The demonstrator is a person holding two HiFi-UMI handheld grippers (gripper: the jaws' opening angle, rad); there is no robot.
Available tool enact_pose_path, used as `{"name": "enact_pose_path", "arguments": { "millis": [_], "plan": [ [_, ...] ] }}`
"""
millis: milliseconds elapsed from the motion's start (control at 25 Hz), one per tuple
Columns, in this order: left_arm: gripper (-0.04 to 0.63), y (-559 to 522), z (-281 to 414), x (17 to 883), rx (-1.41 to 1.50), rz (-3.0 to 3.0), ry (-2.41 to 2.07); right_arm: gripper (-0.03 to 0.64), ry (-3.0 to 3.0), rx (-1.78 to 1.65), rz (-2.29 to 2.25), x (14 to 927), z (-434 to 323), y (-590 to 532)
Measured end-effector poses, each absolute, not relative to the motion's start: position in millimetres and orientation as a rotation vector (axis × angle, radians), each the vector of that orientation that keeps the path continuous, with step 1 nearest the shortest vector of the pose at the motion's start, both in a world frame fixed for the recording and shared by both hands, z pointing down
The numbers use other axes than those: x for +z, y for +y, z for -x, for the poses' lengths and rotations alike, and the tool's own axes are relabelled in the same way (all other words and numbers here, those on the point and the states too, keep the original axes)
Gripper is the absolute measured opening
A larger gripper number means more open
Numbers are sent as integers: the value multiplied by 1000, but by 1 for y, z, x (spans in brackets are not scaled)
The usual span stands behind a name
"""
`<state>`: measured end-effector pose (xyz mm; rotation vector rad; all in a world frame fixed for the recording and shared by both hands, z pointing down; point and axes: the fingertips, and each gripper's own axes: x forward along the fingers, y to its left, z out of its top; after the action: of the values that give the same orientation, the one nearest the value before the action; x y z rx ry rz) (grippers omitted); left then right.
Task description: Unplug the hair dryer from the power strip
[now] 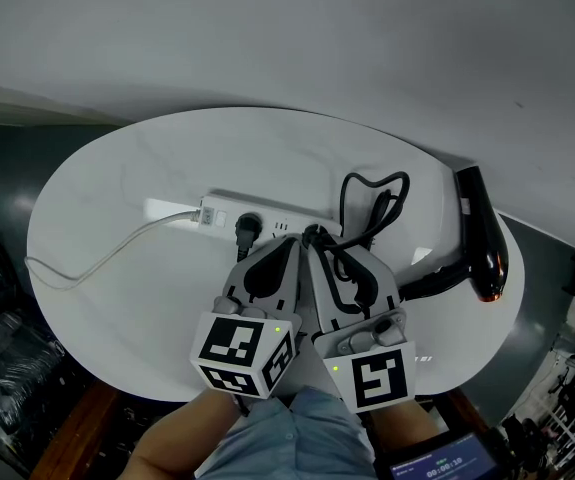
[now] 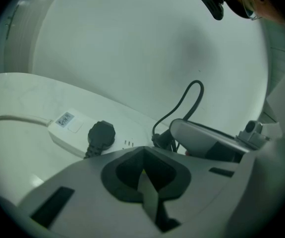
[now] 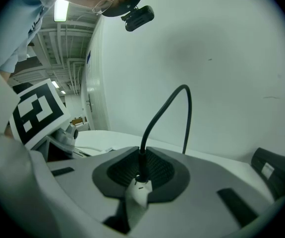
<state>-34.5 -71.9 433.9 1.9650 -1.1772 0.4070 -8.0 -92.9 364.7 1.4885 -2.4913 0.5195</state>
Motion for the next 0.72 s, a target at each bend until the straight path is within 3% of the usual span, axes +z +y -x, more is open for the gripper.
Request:
{"name": "enact_pose_path", "arguments": {
  "millis": [720],
  "plan": [
    [-3, -76, 35, 439, 484, -2038, -1198, 40, -2434, 442, -1669, 337, -34, -61]
  ]
}}
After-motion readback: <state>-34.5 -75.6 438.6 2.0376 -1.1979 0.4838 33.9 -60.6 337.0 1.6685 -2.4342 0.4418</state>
